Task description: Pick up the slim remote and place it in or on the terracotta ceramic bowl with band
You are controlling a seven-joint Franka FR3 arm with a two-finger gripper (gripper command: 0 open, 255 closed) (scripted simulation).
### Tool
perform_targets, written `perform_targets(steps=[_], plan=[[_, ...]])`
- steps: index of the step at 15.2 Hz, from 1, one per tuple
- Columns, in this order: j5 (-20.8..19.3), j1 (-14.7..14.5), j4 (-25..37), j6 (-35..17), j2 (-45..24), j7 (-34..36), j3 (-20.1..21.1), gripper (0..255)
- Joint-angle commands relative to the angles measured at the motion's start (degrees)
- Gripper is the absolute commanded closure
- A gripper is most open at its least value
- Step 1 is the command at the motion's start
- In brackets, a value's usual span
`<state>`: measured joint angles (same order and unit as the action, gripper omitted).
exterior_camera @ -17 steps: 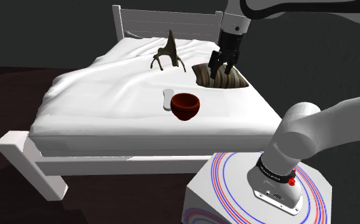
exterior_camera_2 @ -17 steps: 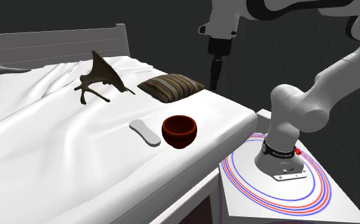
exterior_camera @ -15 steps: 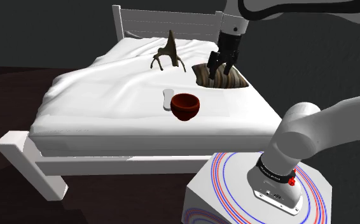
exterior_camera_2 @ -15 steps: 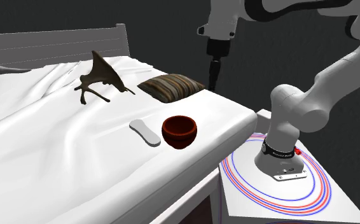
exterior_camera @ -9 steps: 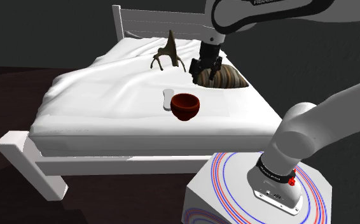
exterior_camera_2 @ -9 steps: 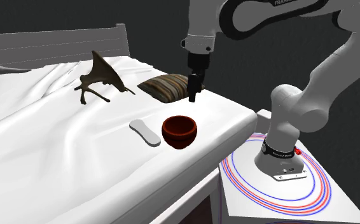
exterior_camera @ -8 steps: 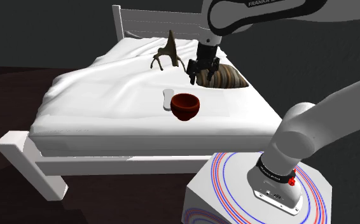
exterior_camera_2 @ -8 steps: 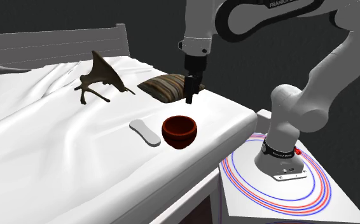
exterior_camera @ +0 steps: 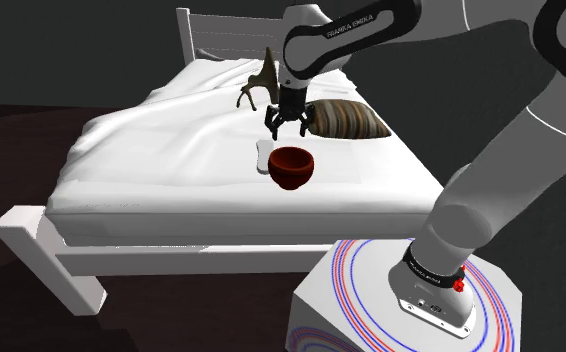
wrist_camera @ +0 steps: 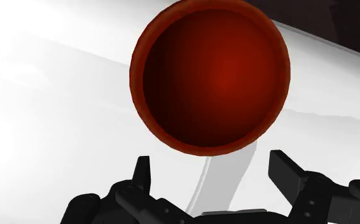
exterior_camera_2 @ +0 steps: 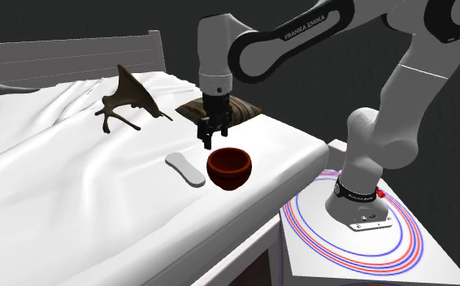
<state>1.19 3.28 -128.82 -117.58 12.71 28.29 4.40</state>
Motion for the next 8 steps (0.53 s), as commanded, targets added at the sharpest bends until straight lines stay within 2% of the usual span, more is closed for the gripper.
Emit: perform_targets(steps=[1, 8], plan=[[-0.5, 0.4, 2.6, -1.5, -4.3, 2.8, 0.3, 0], [-2.9, 1.0, 14.4, -4.7, -20.5, 11.6, 0.1, 0]])
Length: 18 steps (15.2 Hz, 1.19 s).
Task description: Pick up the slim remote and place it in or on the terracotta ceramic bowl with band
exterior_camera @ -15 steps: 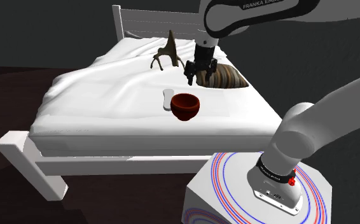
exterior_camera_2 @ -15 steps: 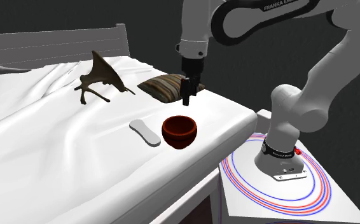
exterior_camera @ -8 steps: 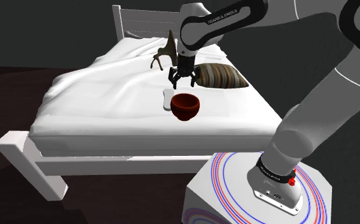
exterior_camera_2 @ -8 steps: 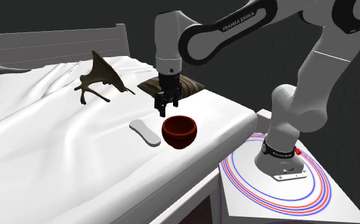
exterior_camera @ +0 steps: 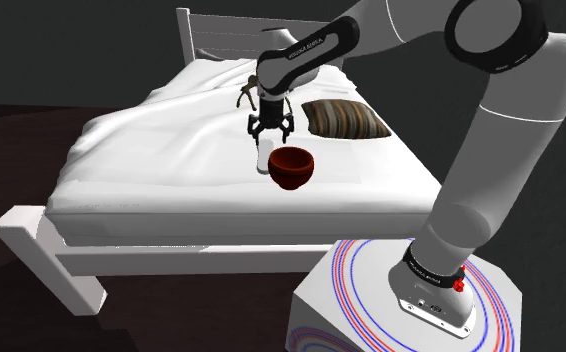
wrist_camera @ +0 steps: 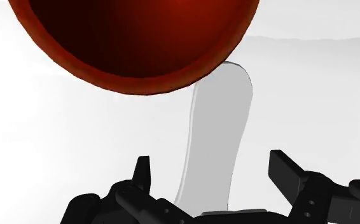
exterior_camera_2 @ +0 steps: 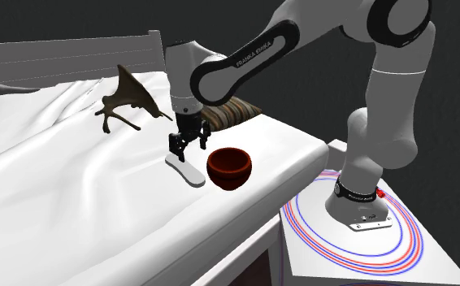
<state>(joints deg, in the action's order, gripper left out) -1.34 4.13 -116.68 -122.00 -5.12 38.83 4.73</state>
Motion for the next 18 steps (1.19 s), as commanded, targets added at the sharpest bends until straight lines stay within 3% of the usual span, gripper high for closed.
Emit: perform_targets(steps=[1, 3, 11, 18], plan=[[-0.6, 0.2, 4.2, -0.5, -5.0, 2.2, -0.4, 0], [-1.0, 0.2, 7.5, -0.6, -8.6, 4.0, -0.9, 0], [-1.3, 0.1, 5.1, -5.7, -11.4, 4.2, -1.0, 0], [-1.3, 0.1, 5.1, -5.7, -11.4, 4.2, -1.0, 0]])
